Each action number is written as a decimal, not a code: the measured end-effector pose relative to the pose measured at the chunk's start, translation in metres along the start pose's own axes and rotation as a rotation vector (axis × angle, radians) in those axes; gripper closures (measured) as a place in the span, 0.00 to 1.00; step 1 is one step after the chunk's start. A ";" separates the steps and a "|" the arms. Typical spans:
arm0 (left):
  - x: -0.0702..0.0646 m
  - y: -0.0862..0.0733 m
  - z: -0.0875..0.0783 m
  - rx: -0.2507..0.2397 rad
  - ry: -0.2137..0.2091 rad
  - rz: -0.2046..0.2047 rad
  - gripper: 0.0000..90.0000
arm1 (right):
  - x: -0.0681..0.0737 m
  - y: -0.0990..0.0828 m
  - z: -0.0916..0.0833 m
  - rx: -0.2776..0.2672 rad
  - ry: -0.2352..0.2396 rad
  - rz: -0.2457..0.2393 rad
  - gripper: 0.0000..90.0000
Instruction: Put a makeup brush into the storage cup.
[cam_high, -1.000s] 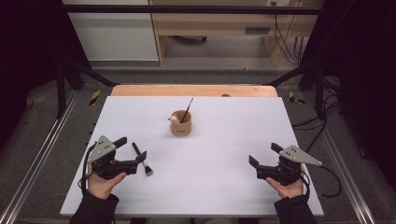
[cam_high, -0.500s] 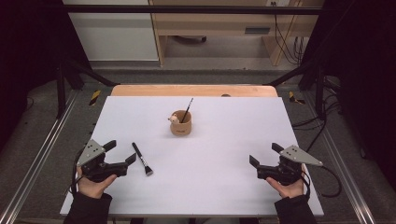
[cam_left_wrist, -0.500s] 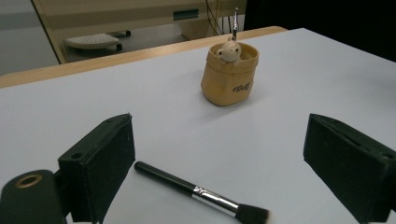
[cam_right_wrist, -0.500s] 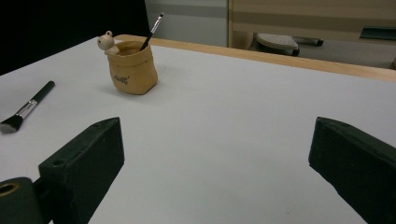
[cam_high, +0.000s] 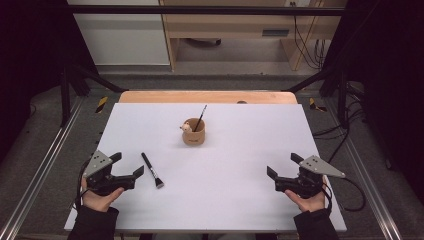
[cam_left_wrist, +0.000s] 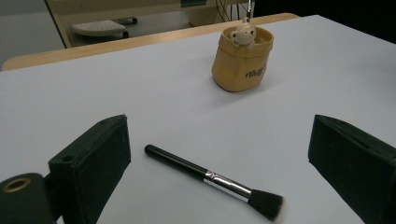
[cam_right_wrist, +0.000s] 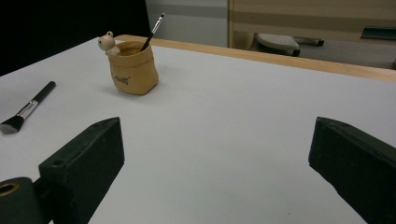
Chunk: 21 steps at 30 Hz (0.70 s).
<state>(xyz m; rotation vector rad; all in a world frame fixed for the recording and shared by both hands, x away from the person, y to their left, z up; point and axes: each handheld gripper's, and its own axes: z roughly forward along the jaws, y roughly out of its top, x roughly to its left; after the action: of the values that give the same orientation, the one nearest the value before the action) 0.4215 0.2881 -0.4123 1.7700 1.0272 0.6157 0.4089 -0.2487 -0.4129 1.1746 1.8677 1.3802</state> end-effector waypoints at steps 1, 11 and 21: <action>0.000 0.000 0.001 0.002 0.000 -0.002 0.06 | 0.000 0.000 0.000 0.001 -0.001 0.001 0.04; 0.002 0.000 0.010 0.028 0.011 -0.018 0.07 | -0.001 0.000 0.000 0.002 -0.002 -0.001 0.05; 0.001 -0.001 0.031 0.084 0.038 -0.036 0.09 | 0.000 -0.001 0.000 0.006 -0.002 -0.005 0.05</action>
<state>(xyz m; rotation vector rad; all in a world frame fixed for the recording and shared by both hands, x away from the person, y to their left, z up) 0.4460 0.2742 -0.4264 1.8147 1.1234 0.5930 0.4090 -0.2490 -0.4136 1.1730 1.8729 1.3713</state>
